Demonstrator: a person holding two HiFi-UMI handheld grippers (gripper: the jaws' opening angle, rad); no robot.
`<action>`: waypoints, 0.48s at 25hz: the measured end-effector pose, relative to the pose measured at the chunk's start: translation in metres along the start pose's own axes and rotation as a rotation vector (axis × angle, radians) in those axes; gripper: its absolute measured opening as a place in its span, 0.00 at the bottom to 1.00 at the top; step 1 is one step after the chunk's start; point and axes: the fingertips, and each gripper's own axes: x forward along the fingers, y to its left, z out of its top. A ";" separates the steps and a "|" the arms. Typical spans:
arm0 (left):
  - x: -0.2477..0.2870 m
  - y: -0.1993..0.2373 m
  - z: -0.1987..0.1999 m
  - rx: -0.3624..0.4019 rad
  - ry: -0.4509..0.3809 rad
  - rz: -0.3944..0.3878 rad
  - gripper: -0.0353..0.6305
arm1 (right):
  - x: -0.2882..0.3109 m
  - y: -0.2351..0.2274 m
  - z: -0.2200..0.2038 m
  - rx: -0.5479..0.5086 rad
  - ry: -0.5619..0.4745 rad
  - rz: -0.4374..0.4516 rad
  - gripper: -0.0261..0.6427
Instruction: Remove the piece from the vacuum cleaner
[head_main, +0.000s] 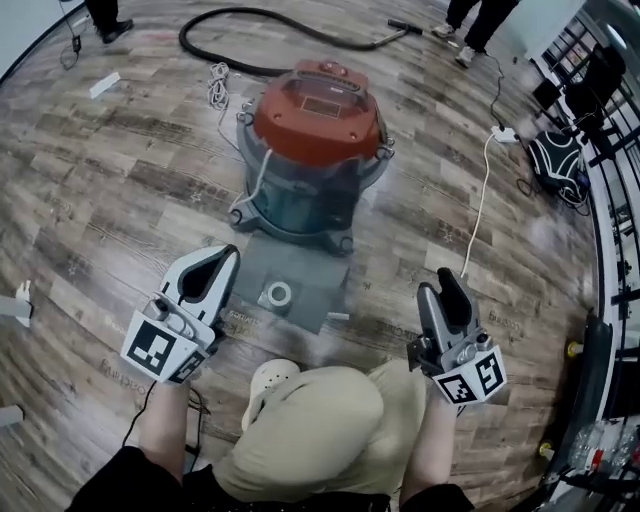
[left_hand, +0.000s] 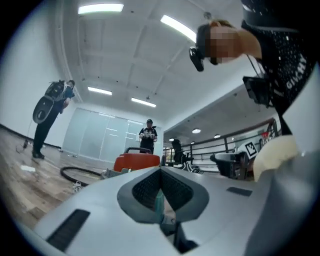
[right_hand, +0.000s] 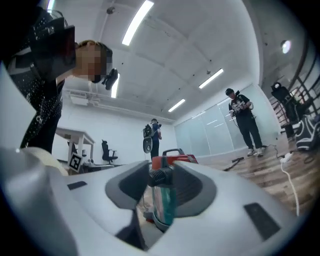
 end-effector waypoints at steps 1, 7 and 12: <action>0.002 -0.006 -0.004 0.033 0.022 -0.015 0.06 | 0.000 -0.002 -0.006 -0.003 0.023 -0.005 0.15; 0.004 -0.033 -0.022 0.056 0.107 -0.069 0.06 | 0.005 0.019 -0.040 0.069 0.078 0.088 0.06; 0.013 -0.039 -0.029 0.060 0.137 -0.076 0.06 | 0.016 0.025 -0.051 0.046 0.110 0.123 0.06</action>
